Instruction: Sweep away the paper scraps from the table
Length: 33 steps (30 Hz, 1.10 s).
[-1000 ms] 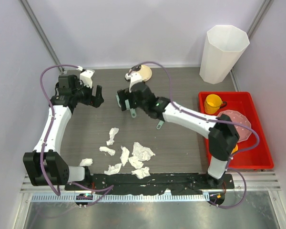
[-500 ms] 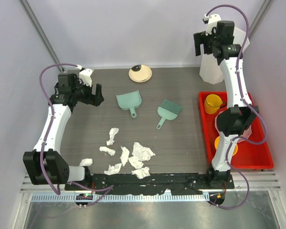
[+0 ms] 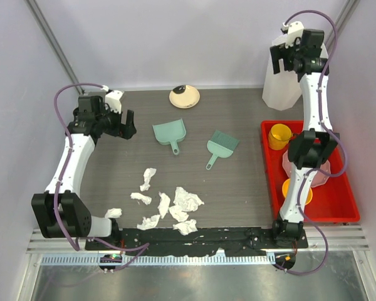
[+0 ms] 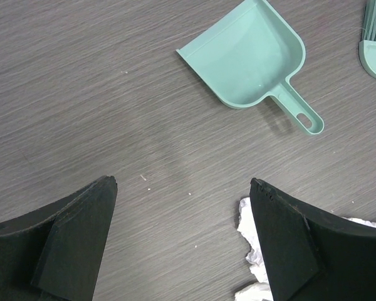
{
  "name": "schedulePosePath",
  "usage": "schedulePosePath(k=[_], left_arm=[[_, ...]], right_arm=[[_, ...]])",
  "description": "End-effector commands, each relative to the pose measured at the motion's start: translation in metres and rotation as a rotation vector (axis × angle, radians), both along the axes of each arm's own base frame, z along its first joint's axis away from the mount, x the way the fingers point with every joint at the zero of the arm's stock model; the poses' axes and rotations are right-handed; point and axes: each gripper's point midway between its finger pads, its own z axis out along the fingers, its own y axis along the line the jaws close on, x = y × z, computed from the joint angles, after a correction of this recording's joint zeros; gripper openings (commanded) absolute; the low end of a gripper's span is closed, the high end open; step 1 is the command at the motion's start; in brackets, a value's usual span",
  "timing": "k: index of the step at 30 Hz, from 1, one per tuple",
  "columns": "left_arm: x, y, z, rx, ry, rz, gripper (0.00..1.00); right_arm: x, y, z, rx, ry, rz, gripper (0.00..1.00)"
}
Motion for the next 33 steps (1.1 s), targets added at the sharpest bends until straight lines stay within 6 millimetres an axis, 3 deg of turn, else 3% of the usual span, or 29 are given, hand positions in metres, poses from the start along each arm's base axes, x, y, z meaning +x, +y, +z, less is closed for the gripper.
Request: schedulePosePath(k=[1,6,7,9,10,12,13,14,15,23,24,25,27,28,30,33], left_arm=[[0.010,-0.001,0.020,-0.007,-0.044,0.008,0.90],[0.009,0.000,0.017,-0.005,-0.033,0.013,0.90],[0.009,0.000,0.018,-0.003,-0.036,0.015,0.90],[0.010,0.001,0.019,0.003,-0.038,0.016,0.91],[0.010,0.001,0.020,0.004,-0.038,0.018,0.91],[0.010,0.002,0.019,0.003,-0.037,0.018,0.91],[0.011,0.001,0.020,0.003,-0.040,0.016,0.90],[0.010,0.001,0.021,0.001,-0.039,0.018,0.90],[0.009,0.001,0.020,-0.002,-0.036,0.016,0.91],[0.004,0.000,0.024,-0.003,-0.052,0.007,0.91],[0.003,-0.001,0.024,-0.005,-0.053,0.006,0.90],[0.002,-0.001,0.026,-0.005,-0.057,0.006,0.90],[0.001,-0.001,0.028,-0.005,-0.062,0.003,0.90],[0.000,-0.001,0.028,-0.008,-0.060,0.003,0.91],[-0.003,-0.003,0.029,-0.011,-0.066,-0.006,0.91],[-0.006,-0.005,0.030,-0.013,-0.072,-0.016,0.91]], right_arm=[[0.009,-0.008,0.021,-0.101,-0.076,0.020,1.00],[0.013,-0.003,-0.007,-0.144,-0.019,0.108,0.95],[0.008,-0.001,-0.016,-0.152,0.016,0.136,0.83],[0.002,0.010,-0.025,-0.140,0.046,0.202,0.69],[-0.003,0.014,-0.028,-0.137,0.062,0.228,0.50],[-0.008,0.022,-0.030,-0.132,0.067,0.276,0.33],[-0.011,0.026,-0.024,-0.123,0.057,0.293,0.19],[-0.014,0.030,-0.021,-0.112,0.052,0.314,0.15],[-0.018,0.043,-0.018,-0.077,0.045,0.373,0.03],[-0.043,0.120,0.045,0.110,-0.071,0.498,0.01],[-0.050,0.156,0.048,0.130,-0.070,0.553,0.01],[-0.052,0.168,0.049,0.129,-0.071,0.561,0.01],[-0.052,0.181,0.048,0.123,-0.066,0.549,0.01],[-0.056,0.199,0.041,0.121,-0.036,0.560,0.01],[-0.055,0.207,0.030,0.096,0.003,0.529,0.01],[-0.071,0.222,0.003,0.053,0.105,0.535,0.01]])
